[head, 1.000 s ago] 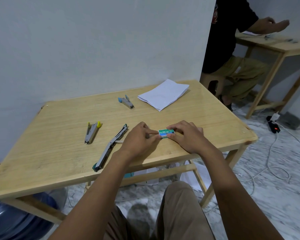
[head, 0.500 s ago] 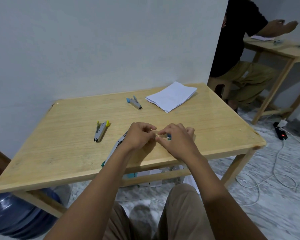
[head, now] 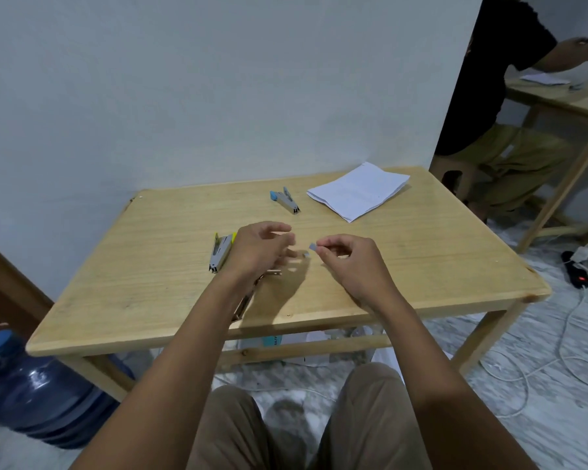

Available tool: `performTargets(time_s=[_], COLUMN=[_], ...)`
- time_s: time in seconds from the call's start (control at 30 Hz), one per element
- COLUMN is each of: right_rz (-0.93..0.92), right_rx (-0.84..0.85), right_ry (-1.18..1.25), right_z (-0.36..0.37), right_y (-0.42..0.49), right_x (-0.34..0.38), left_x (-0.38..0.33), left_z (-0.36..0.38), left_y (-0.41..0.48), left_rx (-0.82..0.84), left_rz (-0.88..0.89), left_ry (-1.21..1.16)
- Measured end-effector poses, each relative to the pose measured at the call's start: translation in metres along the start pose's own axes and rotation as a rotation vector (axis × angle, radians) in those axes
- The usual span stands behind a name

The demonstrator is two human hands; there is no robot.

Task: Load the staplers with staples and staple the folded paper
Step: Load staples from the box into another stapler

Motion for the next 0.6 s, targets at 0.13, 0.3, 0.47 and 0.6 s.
performTargets(time_s=[0.13, 0.3, 0.47, 0.6], right_rz=[0.034, 0.033, 0.013, 0.004], right_rx=[0.021, 0.085, 0.117, 0.128], right_ry=[0.048, -0.03, -0.072, -0.065], right_z=[0.008, 0.028, 0.037, 0.039], right_y=[-0.001, -0.004, -0.007, -0.008], right_x=[-0.004, -0.003, -0.001, 0.002], left_x=[0.006, 0.029, 0.032, 0.03], left_z=[-0.032, -0.026, -0.027, -0.03], left_y=[0.002, 0.007, 0.02, 0.016], left_rx=[-0.2, -0.126, -0.087, -0.039], left_rz=[0.12, 0.004, -0.046, -0.01], left_ry=[0.708, 0.924, 0.851, 0.694])
Point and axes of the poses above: each hand's wrist, its own y-axis towards the middle knuckle, its own z-axis out of the palm, x = y × z, the point moved 8 cm from there along y, towards the middle knuckle, and after that the axes turned 4 degrees about y, right-handed, at the moved point
